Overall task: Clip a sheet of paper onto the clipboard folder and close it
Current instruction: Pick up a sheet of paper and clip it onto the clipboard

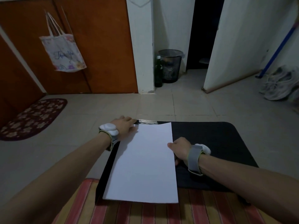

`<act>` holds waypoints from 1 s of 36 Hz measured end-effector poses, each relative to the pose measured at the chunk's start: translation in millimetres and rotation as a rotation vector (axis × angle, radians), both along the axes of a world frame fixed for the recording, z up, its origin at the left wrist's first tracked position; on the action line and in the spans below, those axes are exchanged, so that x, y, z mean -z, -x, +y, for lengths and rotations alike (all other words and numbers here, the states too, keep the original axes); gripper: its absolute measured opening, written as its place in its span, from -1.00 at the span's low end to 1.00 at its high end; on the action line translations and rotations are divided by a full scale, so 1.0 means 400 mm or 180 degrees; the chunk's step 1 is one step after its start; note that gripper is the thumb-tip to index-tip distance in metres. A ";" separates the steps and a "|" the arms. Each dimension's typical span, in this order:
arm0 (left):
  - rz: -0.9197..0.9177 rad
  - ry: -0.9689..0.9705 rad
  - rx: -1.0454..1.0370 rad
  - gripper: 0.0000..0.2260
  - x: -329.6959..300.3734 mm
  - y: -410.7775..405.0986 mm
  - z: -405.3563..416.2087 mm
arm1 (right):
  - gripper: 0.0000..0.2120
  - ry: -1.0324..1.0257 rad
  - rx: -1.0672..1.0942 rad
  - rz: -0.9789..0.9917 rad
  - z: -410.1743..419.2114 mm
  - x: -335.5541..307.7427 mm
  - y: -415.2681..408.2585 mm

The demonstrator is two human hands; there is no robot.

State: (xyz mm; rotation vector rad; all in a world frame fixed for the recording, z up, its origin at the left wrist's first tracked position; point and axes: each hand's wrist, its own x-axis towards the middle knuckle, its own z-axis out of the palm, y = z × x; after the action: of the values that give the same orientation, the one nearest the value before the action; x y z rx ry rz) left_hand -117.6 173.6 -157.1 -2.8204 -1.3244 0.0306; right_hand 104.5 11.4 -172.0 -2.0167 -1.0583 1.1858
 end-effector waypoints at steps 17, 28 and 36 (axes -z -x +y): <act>-0.1237 0.0105 -0.0367 -0.65 0.125 -0.079 0.064 | -0.74 0.0023 0.0067 0.0605 0.018 0.007 0.004; -0.1380 0.0134 -0.0317 -0.66 0.121 -0.083 0.057 | -0.69 -0.0147 0.0518 0.0036 0.122 -0.008 -0.022; -0.1378 0.0106 -0.0326 -0.67 0.120 -0.082 0.055 | -0.74 0.0222 0.0353 -0.0173 0.167 -0.004 -0.046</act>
State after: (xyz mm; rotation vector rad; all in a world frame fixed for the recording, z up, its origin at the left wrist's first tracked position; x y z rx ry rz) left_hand -84.7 195.5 -205.0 -2.8881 -1.5488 -0.5921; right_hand 123.0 78.1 -170.6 -2.1433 -0.9292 1.1304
